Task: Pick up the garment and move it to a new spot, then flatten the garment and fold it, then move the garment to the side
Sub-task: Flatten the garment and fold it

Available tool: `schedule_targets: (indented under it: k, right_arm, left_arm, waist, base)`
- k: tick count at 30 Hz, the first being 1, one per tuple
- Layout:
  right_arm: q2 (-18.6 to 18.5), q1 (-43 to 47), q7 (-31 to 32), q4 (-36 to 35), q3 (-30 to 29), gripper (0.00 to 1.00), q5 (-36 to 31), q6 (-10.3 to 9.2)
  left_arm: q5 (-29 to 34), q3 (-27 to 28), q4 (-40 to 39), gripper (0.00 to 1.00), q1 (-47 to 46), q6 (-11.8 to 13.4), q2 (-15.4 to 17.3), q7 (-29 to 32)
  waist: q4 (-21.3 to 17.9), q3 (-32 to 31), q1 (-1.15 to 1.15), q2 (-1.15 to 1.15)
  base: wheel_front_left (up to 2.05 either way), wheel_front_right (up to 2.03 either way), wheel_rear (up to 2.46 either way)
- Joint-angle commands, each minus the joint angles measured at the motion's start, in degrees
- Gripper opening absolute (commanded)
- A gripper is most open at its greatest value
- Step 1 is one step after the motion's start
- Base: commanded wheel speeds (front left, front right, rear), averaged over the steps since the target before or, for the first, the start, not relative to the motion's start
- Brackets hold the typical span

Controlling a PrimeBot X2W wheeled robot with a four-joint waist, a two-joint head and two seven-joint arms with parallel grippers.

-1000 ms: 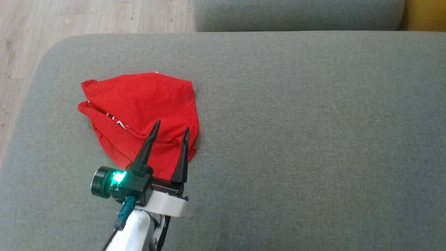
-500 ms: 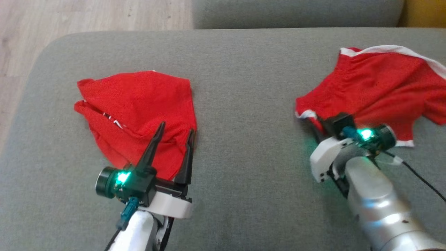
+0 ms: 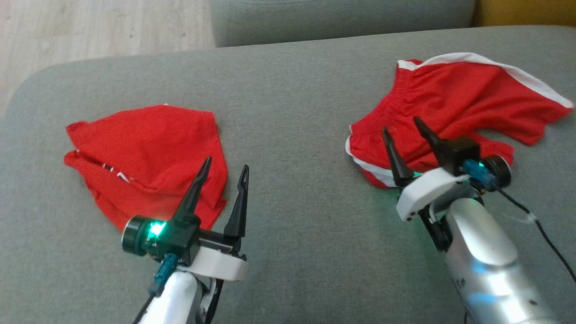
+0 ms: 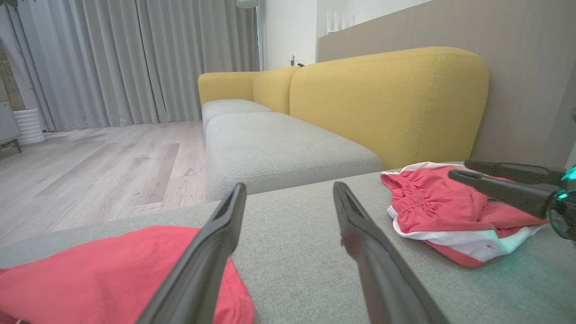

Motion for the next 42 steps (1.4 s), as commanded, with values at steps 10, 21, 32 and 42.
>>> schedule_targets:
  k: [10,21,32,42]
  right_arm:
    - [1.0,15.1,-0.8,-22.1,-17.2,1.0,0.4,-0.04]
    - [1.1,22.3,-0.8,-27.0,-21.1,1.0,6.9,-0.04]
    - [1.1,14.9,4.4,-15.6,-26.8,1.0,5.8,-0.04]
    - [1.1,5.1,4.6,0.6,-33.5,1.0,2.2,-0.04]
  left_arm:
    - [0.4,3.0,-2.9,1.0,-1.2,0.0,-0.1,-0.5]
    - [1.0,3.1,-3.0,1.0,-1.7,-0.4,-0.2,-0.5]
    - [1.4,2.3,-2.5,1.0,-3.9,-1.0,-0.2,-0.5]
    - [1.3,1.6,-1.8,1.0,-5.0,-0.9,-0.2,-0.5]
  waist:
    - [-3.6,-1.4,0.0,0.0]
    - [-5.2,0.6,0.0,0.0]
    - [-3.5,4.2,0.0,0.0]
    - [-1.1,5.7,0.0,0.0]
  base:
    - [0.0,0.0,0.0]
    - [0.0,0.0,0.0]
    - [0.0,0.0,0.0]
    - [0.0,0.0,0.0]
